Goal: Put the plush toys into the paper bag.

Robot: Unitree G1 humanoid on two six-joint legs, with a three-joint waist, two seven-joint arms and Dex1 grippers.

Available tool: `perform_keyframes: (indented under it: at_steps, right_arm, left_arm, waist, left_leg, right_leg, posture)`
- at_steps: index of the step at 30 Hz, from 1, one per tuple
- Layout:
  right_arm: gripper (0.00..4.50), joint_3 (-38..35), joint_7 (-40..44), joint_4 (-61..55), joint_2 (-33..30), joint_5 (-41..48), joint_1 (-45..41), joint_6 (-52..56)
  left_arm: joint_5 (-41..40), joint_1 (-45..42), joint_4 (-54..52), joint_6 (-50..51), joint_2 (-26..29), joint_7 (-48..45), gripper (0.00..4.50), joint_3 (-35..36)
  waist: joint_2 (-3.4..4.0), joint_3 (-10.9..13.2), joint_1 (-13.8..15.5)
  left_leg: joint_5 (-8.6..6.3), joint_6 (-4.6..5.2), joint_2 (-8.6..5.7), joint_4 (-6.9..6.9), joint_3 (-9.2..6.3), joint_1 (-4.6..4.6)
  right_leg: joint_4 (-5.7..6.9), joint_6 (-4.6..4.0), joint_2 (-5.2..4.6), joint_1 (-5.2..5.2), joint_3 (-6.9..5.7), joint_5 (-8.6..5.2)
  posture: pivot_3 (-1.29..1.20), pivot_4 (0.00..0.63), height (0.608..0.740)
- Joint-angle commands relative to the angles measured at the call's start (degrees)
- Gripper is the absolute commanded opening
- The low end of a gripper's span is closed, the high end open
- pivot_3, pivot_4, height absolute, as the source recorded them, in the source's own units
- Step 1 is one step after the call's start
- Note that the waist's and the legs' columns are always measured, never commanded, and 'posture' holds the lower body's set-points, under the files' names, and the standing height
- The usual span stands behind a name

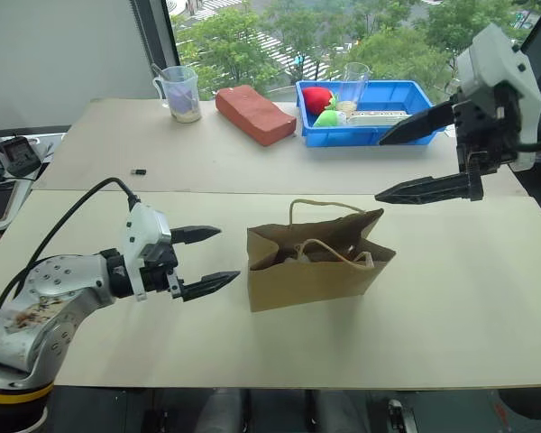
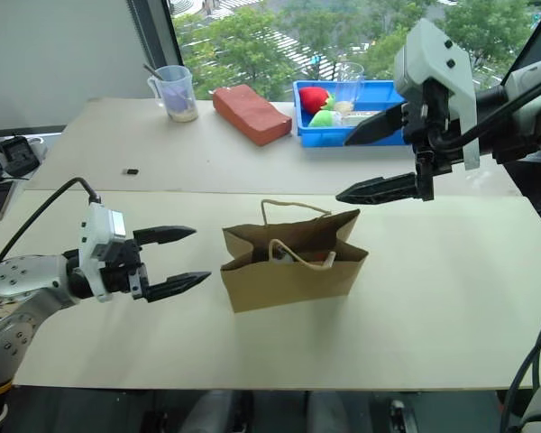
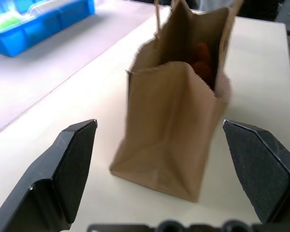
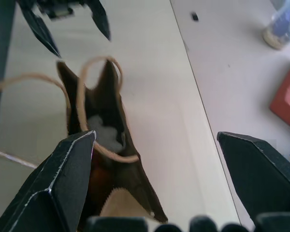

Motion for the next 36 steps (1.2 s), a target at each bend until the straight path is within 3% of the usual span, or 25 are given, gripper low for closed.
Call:
perform_keyframes:
  at_steps: [1,18,36]
  right_arm:
    - [4.50,-2.7,0.7,-2.9,-0.8,3.2,-1.4,3.0]
    - [4.50,-2.1,-1.2,-6.3,-0.6,6.1,-0.9,5.2]
    - [4.50,-1.1,-1.9,-7.7,0.6,7.2,-4.4,8.4]
  left_arm:
    - [0.9,-1.3,-0.5,-1.7,-2.4,1.0,4.44,-3.1]
    - [-2.9,-1.0,-0.4,-1.8,1.6,-6.6,4.44,-0.8]
    - [9.1,-3.5,7.0,-12.5,-6.8,-3.4,4.44,-9.0]
  waist:
    - [0.00,0.0,0.1]
    - [0.00,0.0,-0.1]
    - [0.00,0.0,0.0]
  left_leg:
    - [-0.01,0.02,-0.01,0.00,-0.01,-0.02]
    - [-0.03,0.02,0.03,0.00,0.01,-0.05]
    - [-0.03,0.03,0.02,0.00,0.02,-0.06]
  right_leg:
    - [-0.01,0.00,-0.02,0.00,0.00,0.00]
    - [0.00,0.00,0.00,-0.08,-0.01,0.01]
    - [0.00,0.00,-0.01,-0.08,-0.01,0.01]
  posture:
    - [0.00,0.150,0.740]
    - [0.00,0.150,0.740]
    - [0.00,0.150,0.740]
